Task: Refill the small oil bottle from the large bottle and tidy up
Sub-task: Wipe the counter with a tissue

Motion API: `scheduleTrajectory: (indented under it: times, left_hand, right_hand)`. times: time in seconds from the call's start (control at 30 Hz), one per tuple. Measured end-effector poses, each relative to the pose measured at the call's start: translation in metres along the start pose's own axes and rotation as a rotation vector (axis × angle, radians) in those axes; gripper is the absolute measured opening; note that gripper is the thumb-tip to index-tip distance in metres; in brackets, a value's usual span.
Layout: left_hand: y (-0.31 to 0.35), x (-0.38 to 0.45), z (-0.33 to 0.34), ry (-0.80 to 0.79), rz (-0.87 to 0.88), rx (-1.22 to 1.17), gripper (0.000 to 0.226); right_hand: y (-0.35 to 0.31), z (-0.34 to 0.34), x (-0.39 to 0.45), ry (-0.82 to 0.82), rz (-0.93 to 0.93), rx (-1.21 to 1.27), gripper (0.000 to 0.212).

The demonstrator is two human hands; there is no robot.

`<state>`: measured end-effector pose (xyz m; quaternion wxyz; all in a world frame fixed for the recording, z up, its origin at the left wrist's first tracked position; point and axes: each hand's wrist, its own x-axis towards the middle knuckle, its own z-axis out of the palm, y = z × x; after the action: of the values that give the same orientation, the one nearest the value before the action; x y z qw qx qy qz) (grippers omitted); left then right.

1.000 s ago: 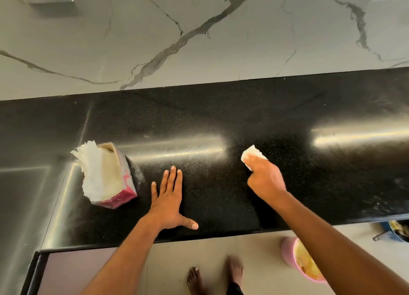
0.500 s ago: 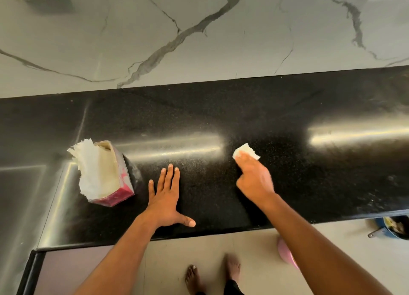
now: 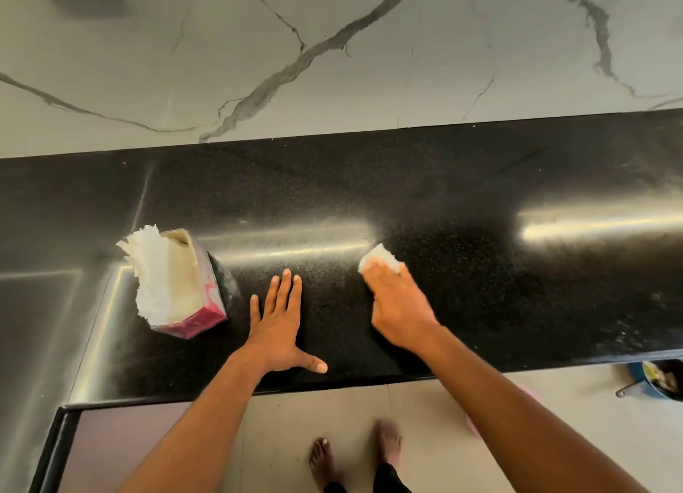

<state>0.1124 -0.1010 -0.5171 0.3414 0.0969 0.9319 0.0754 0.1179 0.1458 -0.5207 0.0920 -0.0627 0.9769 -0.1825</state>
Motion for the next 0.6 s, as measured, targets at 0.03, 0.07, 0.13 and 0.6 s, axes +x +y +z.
scheduleTrajectory:
  times: [0.03, 0.07, 0.13, 0.6]
  left_hand:
    - [0.000, 0.000, 0.000, 0.002, -0.002, 0.003, 0.171]
    - [0.000, 0.000, 0.000, 0.002, -0.003, 0.003, 0.171]
    - [0.000, 0.000, 0.000, 0.007, 0.000, -0.003, 0.171]
    - [-0.002, 0.001, 0.002, 0.017, 0.016, -0.014, 0.173]
  right_hand:
    - [-0.005, 0.006, -0.011, -0.025, -0.085, -0.053, 0.072]
    - [-0.005, 0.011, -0.025, -0.035, -0.128, -0.066, 0.072]
    - [0.007, 0.016, -0.046, -0.019, -0.115, -0.010, 0.070]
    - [0.067, -0.026, -0.032, 0.304, 0.381, 0.139, 0.016]
